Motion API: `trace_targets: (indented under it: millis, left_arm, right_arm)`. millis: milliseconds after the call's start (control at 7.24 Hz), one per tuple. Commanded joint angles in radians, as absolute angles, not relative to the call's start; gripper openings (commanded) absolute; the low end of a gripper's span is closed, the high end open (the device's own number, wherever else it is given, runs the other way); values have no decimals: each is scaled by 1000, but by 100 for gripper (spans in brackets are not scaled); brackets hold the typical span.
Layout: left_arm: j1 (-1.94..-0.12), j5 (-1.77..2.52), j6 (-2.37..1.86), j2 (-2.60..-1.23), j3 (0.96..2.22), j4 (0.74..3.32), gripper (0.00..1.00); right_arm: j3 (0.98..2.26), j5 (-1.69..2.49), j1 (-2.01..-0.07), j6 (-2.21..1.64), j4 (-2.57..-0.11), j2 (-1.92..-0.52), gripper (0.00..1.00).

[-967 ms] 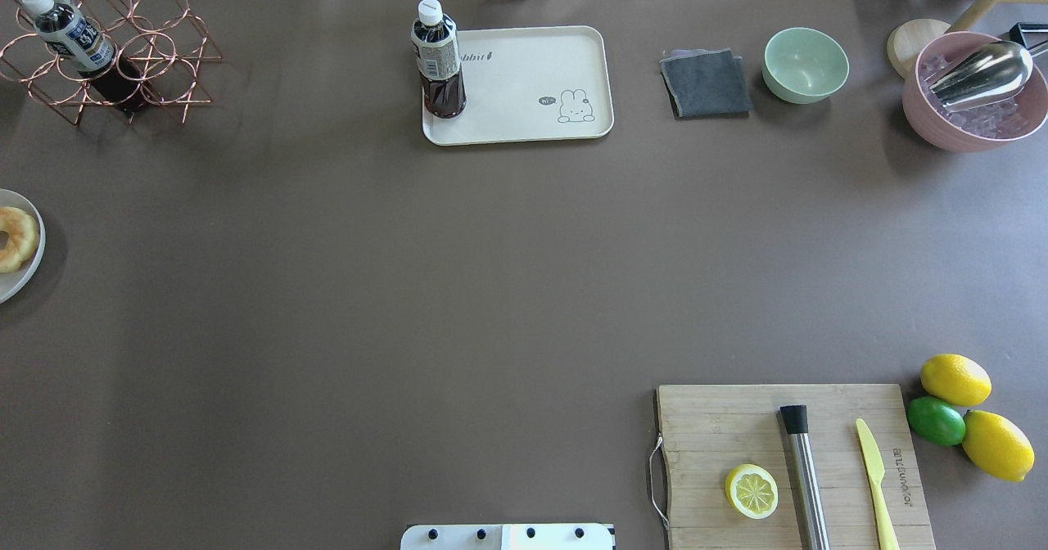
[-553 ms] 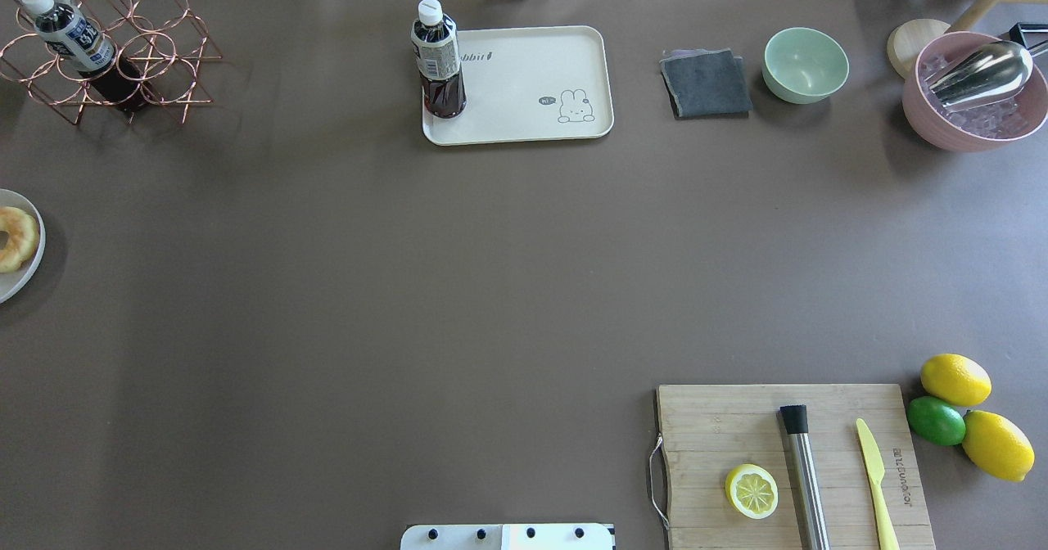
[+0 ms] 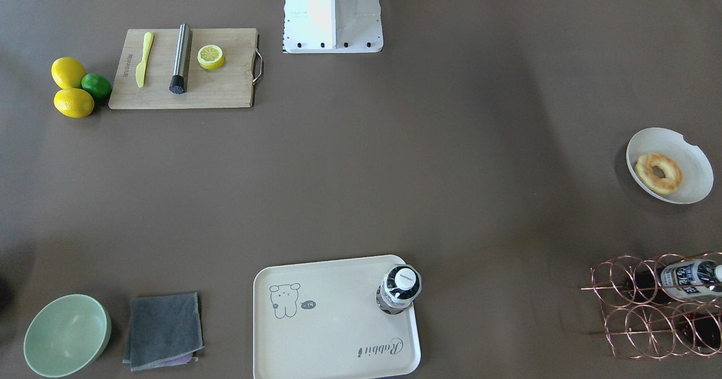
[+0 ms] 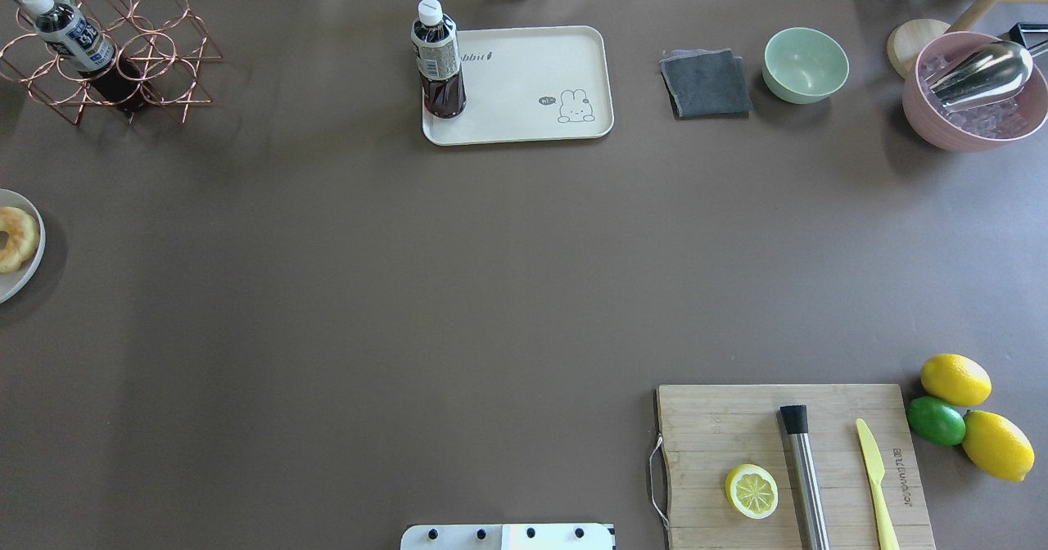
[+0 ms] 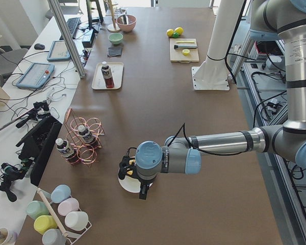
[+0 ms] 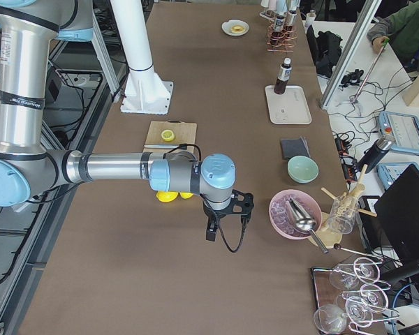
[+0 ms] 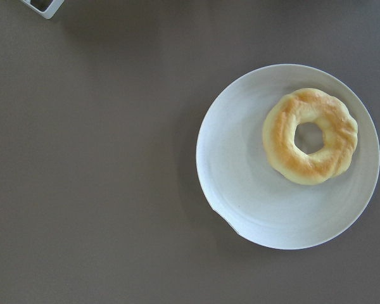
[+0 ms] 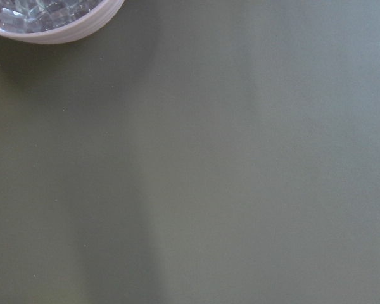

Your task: Place donut on tray

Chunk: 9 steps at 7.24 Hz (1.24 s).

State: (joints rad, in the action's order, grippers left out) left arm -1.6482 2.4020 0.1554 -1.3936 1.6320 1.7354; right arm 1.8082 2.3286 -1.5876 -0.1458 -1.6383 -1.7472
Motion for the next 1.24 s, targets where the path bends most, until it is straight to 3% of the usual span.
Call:
trace_targets:
  millis: [0,1105]
  left_arm:
    - [-1649,2414,153,-1388,1635,1759,98]
    - [-1648,2413,77,-1382,1595,1974,99]
  right_arm:
    - [1810,2329,-1588,-147,-1638,-1747,100]
    - [1930,2415,-1588,-146,-1611,-1711,100]
